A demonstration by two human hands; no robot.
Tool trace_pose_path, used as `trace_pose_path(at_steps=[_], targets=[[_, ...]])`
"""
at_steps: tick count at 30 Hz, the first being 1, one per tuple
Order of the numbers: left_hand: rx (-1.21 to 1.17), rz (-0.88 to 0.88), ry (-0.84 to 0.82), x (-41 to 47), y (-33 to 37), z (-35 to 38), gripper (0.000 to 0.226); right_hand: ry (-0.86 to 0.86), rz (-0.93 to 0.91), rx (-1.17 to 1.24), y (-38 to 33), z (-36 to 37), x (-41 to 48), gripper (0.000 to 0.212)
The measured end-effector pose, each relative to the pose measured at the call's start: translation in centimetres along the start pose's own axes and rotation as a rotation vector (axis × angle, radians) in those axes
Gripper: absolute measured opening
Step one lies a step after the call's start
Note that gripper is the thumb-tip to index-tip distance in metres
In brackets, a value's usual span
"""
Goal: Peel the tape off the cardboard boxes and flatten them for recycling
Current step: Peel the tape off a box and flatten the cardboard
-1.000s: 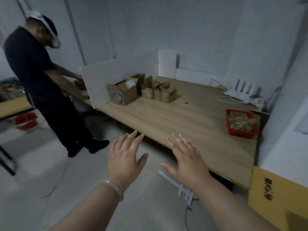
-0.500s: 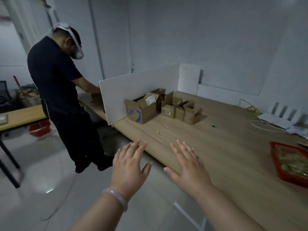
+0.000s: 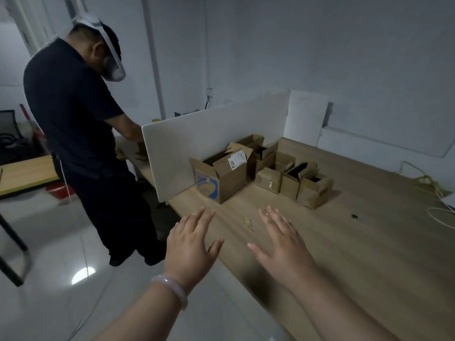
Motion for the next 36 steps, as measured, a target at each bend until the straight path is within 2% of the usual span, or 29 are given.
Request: trace_pose_path(at_steps=[8,13,18,24,28,31,33,36], targets=[[-0.107,-0.044,-0.096,9.8,-7.9,9.0,0.069,-0.066,0.083,0.034,2.3,7.2,9.7,0.081],[-0.151,-0.016,-0.189,19.1,-14.3,14.4,0.069,-0.058,0.241,0.037,2.2,11.7,18.9,0.080],[-0.256,-0.025,-0.184,27.9,-20.4,17.0,0.069,-0.061,0.304,0.034,1.2,14.9,27.6,0.076],[-0.514,-0.227,-0.181,35.8,-23.7,19.8,0.091,-0.072,0.388,0.091,1.1,18.7,33.6,0.076],[-0.728,-0.301,-0.266,38.5,-24.3,21.6,0.101,-0.085,0.432,0.165,2.3,20.2,36.6,0.076],[-0.827,-0.308,-0.322,38.6,-24.6,22.3,0.093,-0.051,0.480,0.305,3.5,20.7,39.0,0.069],[-0.940,-0.342,-0.355,38.5,-24.8,22.5,0.078,-0.047,0.577,0.462,4.0,20.9,40.1,0.058],[-1.068,-0.438,-0.388,39.2,-25.1,23.3,0.048,0.040,0.785,0.717,4.8,20.9,41.8,0.027]])
Point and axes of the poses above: each hand's wrist, its own x-axis towards the middle knuckle, its own z-axis out of the palm, y = z × x, the point moved 2 cm from there along x, towards the middle knuckle, and after that the axes turned 4 degrees about z, right-handed, at the moved point
